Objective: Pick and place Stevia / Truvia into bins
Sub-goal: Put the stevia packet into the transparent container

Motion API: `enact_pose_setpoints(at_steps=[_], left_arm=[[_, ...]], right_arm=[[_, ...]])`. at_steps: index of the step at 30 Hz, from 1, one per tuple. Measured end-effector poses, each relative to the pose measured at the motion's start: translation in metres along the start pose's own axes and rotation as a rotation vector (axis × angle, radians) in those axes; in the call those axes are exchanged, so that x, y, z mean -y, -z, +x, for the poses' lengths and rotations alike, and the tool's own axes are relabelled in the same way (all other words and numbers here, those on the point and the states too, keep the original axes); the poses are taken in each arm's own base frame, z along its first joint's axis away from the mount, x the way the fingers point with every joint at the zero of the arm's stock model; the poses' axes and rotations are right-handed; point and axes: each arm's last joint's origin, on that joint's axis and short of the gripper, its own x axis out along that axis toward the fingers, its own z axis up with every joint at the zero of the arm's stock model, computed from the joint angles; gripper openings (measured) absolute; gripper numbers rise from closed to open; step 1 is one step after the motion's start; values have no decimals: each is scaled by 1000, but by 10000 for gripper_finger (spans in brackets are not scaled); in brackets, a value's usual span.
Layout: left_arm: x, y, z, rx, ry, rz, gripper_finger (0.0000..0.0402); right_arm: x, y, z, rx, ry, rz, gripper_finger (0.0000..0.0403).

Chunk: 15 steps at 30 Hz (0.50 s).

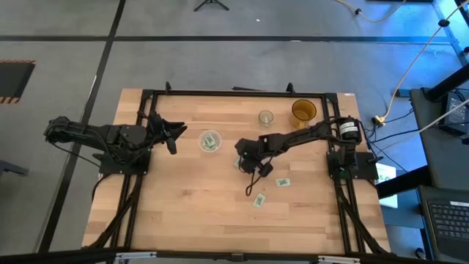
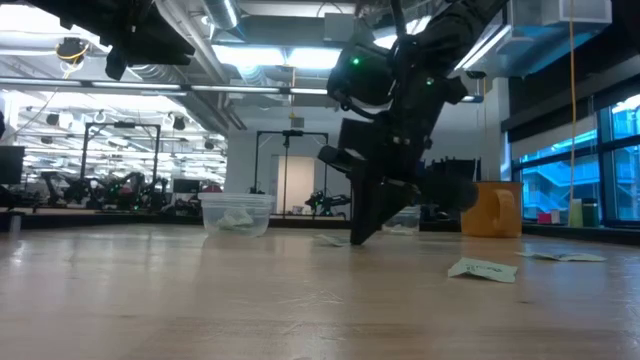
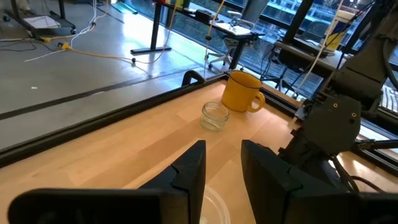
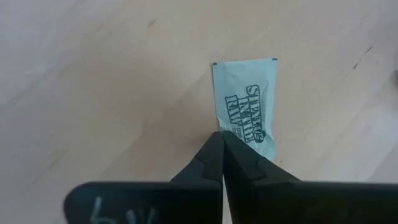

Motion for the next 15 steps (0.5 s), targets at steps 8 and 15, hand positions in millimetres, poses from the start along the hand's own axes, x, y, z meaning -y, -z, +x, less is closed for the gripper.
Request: enact_pose_setpoints(at_steps=[8, 15], left_arm=[[2, 2, 3, -15, -9, -6, 97], [6, 10, 12, -54, -33, 12, 97]], right_arm=[[-1, -9, -6, -3, 89, -4, 1], [7, -16, -31, 65, 164, 59, 0]])
